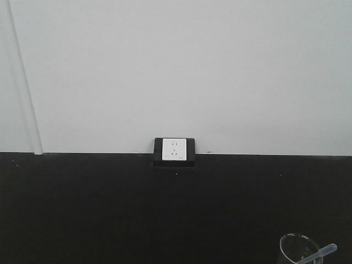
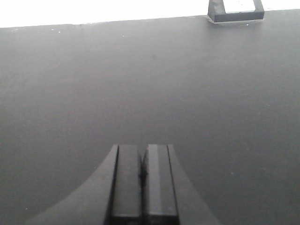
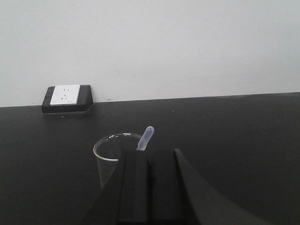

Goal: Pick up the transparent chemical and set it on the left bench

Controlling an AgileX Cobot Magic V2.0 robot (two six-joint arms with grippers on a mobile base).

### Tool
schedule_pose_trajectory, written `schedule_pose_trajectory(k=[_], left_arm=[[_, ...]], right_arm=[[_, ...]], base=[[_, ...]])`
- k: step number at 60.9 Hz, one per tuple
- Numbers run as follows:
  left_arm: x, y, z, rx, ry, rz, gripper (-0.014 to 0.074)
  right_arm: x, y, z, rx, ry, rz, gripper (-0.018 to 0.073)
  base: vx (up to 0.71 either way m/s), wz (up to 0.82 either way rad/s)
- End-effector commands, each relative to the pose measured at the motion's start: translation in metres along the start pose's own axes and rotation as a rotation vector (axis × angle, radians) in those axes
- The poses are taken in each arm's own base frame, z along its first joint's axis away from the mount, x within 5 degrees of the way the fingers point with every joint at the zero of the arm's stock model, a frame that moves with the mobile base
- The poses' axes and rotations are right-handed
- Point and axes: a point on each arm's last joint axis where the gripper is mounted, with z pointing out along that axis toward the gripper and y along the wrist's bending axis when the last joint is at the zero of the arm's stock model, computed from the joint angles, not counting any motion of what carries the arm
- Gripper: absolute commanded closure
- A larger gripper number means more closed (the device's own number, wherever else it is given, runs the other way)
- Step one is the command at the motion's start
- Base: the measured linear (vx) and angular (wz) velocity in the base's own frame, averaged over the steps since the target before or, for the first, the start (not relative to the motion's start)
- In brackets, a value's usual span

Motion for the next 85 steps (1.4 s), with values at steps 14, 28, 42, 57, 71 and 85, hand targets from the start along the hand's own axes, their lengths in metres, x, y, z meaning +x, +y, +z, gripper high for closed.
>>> schedule_pose_trajectory(k=[14, 28, 42, 57, 71, 85], left_arm=[[-0.003, 0.000, -0.001, -0.002, -0.081, -0.009, 0.0600], [-0.003, 0.000, -0.001, -0.002, -0.081, -0.009, 0.0600], [-0.003, 0.000, -0.001, -0.002, -0.081, -0.009, 0.0600], [-0.003, 0.000, -0.001, -0.002, -0.081, -0.009, 0.0600], [-0.003, 0.000, -0.001, -0.002, -0.081, -0.009, 0.0600], [-0.003, 0.000, -0.001, -0.002, -0.081, -0.009, 0.0600]], right_arm=[[-0.006, 0.001, -0.001, -0.006, -0.085, -0.015, 0.0567], [-0.009, 0.001, -0.001, -0.011, -0.115, -0.015, 0.0567], [-0.053, 0.003, -0.009, -0.034, -0.314, 0.067, 0.0567], [-0.120, 0.007, 0.031, -0.017, -0.193, -0.079, 0.0567], [-0.130, 0.008, 0.095, -0.016, -0.009, -0.063, 0.0567], [-0.123, 0.008, 0.119, -0.023, 0.027, -0.066, 0.0507]], base=[[0.00, 0.00], [0.00, 0.00], [0.00, 0.00], [0.00, 0.00], [0.00, 0.00], [0.00, 0.00]])
